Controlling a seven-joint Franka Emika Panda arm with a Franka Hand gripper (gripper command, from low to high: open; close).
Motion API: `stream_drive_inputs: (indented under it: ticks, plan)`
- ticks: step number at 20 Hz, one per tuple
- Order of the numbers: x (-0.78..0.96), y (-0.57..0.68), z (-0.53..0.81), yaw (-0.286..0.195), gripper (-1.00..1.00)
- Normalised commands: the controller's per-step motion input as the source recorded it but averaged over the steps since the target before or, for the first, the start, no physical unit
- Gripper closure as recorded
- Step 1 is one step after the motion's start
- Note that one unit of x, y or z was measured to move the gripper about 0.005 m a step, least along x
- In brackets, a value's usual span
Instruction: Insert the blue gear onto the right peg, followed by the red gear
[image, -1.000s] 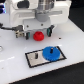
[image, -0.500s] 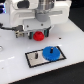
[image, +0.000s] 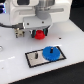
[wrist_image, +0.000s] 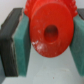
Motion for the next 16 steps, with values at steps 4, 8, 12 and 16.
stream_drive_inputs:
  ticks: [4, 8, 12, 16]
  plan:
    - [0.47, -0.17, 0.43, 0.000, 1.00]
    - [0.54, -0.15, 0.42, 0.000, 1.00]
    - [0.63, -0.14, 0.40, 0.000, 1.00]
    - [0.62, -0.02, 0.41, 0.000, 1.00]
